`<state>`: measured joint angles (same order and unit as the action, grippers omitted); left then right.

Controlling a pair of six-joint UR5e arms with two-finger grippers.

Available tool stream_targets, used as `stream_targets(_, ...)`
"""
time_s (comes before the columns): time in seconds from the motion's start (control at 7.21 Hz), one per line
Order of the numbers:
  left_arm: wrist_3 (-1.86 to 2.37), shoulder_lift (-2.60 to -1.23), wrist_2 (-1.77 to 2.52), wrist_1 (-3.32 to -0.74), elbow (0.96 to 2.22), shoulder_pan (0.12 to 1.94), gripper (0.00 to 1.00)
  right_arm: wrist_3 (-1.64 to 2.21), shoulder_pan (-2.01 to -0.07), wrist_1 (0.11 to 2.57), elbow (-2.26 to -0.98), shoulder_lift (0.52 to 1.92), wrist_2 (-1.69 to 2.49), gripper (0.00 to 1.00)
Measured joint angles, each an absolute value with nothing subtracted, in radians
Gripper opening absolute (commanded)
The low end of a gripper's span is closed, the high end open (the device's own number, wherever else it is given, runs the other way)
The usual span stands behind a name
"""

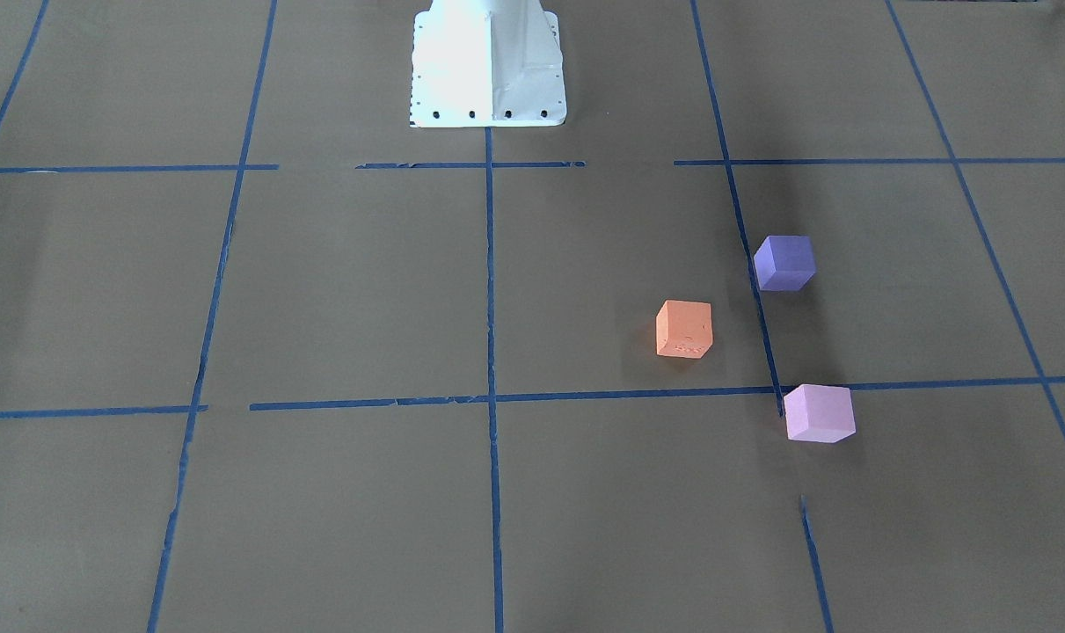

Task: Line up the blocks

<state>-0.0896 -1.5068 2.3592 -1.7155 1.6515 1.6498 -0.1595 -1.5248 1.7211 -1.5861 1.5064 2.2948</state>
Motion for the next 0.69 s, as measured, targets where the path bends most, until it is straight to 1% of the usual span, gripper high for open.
stream_targets(0.42, -0.086, -1.506, 2.37, -1.689, 1.648, 1.636, 1.0, -0.16, -1.525, 1.721, -1.586, 1.506, 2.295, 1.0)
stream_targets(0.69, -0.017, -1.548, 2.368, -1.685, 1.656, 1.578, 1.0, -0.16, -1.525, 1.721, -1.586, 1.506, 2.295, 1.0)
